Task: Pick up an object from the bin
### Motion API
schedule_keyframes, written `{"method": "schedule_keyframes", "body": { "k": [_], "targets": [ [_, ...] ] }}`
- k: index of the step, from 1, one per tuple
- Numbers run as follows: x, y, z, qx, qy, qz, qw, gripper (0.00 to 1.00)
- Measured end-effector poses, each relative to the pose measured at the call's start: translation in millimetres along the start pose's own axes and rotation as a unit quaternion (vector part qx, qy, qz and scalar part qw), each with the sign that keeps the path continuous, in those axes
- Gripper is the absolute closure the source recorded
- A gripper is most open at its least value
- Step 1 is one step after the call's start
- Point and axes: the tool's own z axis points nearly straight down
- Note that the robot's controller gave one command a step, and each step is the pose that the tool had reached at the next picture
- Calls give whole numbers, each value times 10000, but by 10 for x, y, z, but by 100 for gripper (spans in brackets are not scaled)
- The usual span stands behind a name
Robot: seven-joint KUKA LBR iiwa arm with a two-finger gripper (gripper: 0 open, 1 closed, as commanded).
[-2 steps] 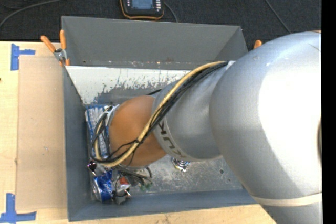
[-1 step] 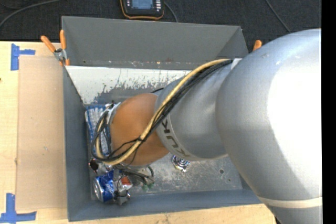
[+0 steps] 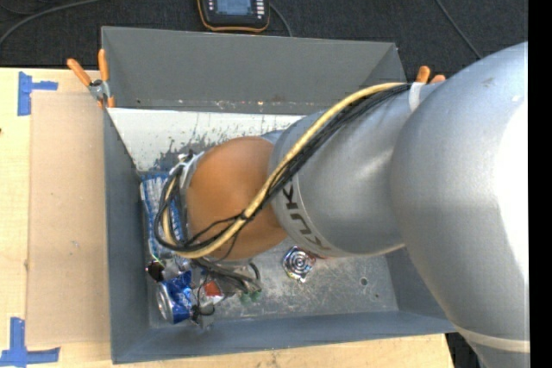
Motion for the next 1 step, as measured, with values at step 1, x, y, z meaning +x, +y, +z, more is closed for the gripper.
{"method": "schedule_keyframes", "body": {
  "k": [1],
  "targets": [
    [-8,4,-224,-2,-16,4,10000,100]
  ]
}}
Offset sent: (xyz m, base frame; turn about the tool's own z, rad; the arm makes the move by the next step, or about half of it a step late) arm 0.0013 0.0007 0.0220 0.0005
